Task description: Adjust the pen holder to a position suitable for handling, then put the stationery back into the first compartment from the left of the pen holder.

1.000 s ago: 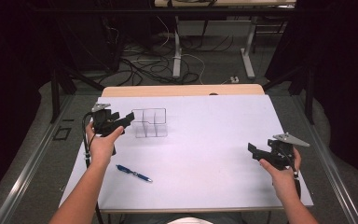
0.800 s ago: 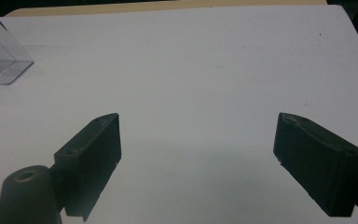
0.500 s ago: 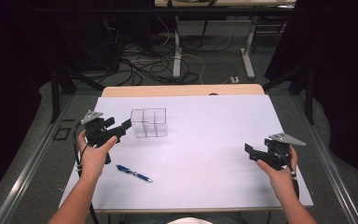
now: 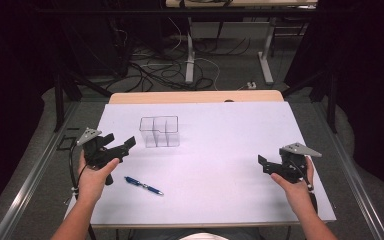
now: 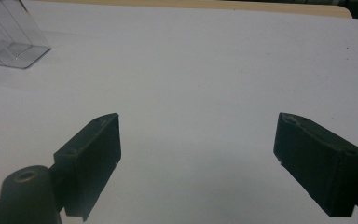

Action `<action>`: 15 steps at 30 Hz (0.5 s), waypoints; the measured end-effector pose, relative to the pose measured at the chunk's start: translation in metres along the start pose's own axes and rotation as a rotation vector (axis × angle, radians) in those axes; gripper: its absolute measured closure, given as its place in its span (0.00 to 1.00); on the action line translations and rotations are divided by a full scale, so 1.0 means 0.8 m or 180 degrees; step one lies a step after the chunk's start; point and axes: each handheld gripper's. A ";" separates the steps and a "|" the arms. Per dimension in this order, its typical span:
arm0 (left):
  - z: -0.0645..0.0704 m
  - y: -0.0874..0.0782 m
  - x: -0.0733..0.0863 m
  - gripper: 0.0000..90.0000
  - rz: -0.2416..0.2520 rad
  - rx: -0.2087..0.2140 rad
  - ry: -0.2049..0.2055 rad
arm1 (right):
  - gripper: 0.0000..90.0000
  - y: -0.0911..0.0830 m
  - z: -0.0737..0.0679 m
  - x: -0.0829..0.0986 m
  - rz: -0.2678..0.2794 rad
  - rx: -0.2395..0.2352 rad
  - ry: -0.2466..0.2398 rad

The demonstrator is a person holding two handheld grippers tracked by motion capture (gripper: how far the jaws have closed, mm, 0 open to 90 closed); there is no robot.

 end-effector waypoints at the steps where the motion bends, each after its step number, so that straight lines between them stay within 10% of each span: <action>1: -0.001 -0.001 0.001 0.06 -0.0011 -0.0005 0.0011 | 0.16 0.000 0.000 0.000 0.0000 -0.0010 -0.0012; 15: -0.002 -0.012 0.016 0.02 -0.0015 -0.0004 0.0271 | 0.10 0.008 -0.012 -0.001 -0.0002 -0.0075 -0.0076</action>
Point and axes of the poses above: each handheld gripper's, and its own axes: y roughly forward along the jaws, x roughly out of its underside, z roughly to its right, and after that the axes turned 9 degrees about -x, right-handed
